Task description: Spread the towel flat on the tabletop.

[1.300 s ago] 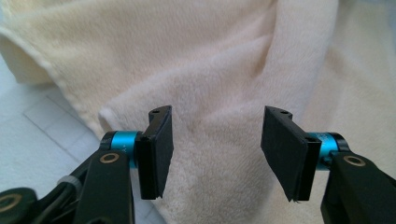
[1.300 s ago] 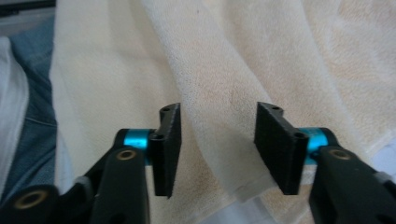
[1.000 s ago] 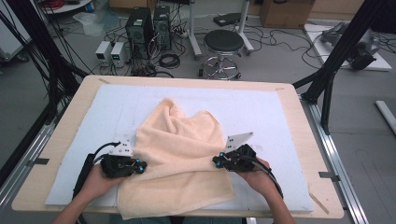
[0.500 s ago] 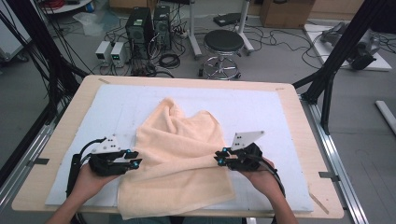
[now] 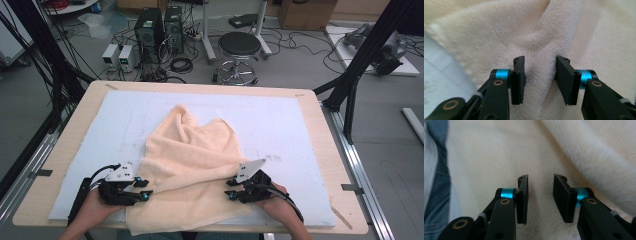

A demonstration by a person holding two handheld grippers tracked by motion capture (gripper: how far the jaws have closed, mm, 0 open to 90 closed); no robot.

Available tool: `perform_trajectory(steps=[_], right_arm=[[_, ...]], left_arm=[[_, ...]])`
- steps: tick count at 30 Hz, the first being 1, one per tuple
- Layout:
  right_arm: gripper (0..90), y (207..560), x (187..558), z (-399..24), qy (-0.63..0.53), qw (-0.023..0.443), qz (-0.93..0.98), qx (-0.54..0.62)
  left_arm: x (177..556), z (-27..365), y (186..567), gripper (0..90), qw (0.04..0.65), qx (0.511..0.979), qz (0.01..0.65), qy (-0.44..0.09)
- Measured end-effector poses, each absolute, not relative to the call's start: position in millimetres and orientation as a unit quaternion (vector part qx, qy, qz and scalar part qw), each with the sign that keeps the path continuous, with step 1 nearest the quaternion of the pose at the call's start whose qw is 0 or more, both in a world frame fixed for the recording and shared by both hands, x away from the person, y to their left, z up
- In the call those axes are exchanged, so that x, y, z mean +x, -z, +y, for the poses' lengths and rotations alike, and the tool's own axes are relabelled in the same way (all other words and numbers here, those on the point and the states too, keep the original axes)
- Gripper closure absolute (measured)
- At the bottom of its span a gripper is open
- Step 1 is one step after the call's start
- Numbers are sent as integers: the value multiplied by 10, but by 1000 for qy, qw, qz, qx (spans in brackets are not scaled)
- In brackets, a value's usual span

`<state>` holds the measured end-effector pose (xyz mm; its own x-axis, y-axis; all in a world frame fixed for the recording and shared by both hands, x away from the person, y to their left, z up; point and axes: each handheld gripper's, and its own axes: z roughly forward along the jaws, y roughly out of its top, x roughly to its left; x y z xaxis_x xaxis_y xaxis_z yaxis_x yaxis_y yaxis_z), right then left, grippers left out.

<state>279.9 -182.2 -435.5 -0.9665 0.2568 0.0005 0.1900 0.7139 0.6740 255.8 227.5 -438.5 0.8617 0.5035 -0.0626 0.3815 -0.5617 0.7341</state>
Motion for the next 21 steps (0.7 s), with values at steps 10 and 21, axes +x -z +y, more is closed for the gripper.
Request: perform_trajectory(steps=[10,21], right_arm=[[871,4259,2509,-1832,-371,14,924,94],[673,3920,1969,-1959,-428,8,899,93]], left_arm=[[2264,2321,4205,837,403,879,239,-81],[1814,2419,3971,628,434,870,214,-94]])
